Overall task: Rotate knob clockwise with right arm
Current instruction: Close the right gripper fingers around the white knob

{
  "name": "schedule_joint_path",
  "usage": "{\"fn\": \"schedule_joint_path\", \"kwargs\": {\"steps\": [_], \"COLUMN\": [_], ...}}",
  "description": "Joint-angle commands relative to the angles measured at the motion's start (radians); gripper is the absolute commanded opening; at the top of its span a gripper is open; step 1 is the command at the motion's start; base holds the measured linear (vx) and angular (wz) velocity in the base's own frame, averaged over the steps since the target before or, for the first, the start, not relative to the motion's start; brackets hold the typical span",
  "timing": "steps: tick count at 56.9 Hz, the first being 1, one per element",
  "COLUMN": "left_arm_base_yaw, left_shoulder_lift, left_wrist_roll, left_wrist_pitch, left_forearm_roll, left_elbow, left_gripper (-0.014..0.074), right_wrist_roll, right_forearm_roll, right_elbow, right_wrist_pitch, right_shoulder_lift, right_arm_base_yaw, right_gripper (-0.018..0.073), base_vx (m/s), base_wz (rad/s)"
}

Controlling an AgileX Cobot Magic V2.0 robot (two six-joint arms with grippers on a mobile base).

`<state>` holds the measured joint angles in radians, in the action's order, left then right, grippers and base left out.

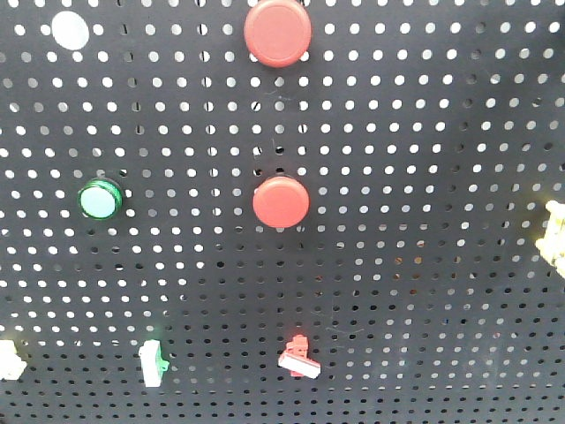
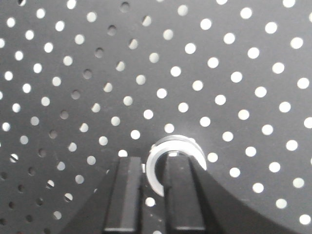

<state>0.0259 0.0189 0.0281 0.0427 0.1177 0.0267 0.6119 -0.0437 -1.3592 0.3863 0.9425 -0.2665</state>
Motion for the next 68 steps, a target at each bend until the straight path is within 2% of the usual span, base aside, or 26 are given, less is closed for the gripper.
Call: {"fn": "schedule_joint_path", "kwargs": {"steps": [1, 16, 37, 58, 64, 68], "left_arm_base_yaw": [-0.002, -0.002, -0.002, -0.002, -0.002, -0.002], "left_shoulder_lift": [0.000, 0.000, 0.000, 0.000, 0.000, 0.000], "left_wrist_roll": [-0.010, -0.010, -0.010, -0.010, -0.010, -0.010], "left_wrist_pitch": [-0.082, -0.082, -0.082, -0.082, -0.082, -0.082], "left_forearm_roll": [0.008, 0.008, 0.008, 0.008, 0.008, 0.008], "left_elbow": [0.013, 0.013, 0.013, 0.013, 0.013, 0.013], "left_gripper": [-0.0006, -0.0006, -0.0006, -0.0006, -0.0006, -0.0006], "right_wrist_roll": [-0.002, -0.007, -0.105, -0.135, -0.176, -0.225], "right_forearm_roll": [0.028, 0.070, 0.159, 0.160, 0.157, 0.157], "right_elbow": [-0.029, -0.029, -0.029, -0.029, -0.029, -0.029], "right_wrist_pitch": [-0.095, -0.098, -0.085, -0.052, -0.071, -0.079], "right_shoulder_lift": [0.012, 0.012, 0.012, 0.036, 0.042, 0.042], "right_arm_base_yaw": [0.000, 0.000, 0.000, 0.000, 0.000, 0.000], "right_gripper": [0.0186, 0.0188, 0.0188, 0.0190, 0.0152, 0.0083], "base_vx": [0.00, 0.00, 0.00, 0.00, 0.00, 0.00], "base_wz": [0.00, 0.00, 0.00, 0.00, 0.00, 0.00]}}
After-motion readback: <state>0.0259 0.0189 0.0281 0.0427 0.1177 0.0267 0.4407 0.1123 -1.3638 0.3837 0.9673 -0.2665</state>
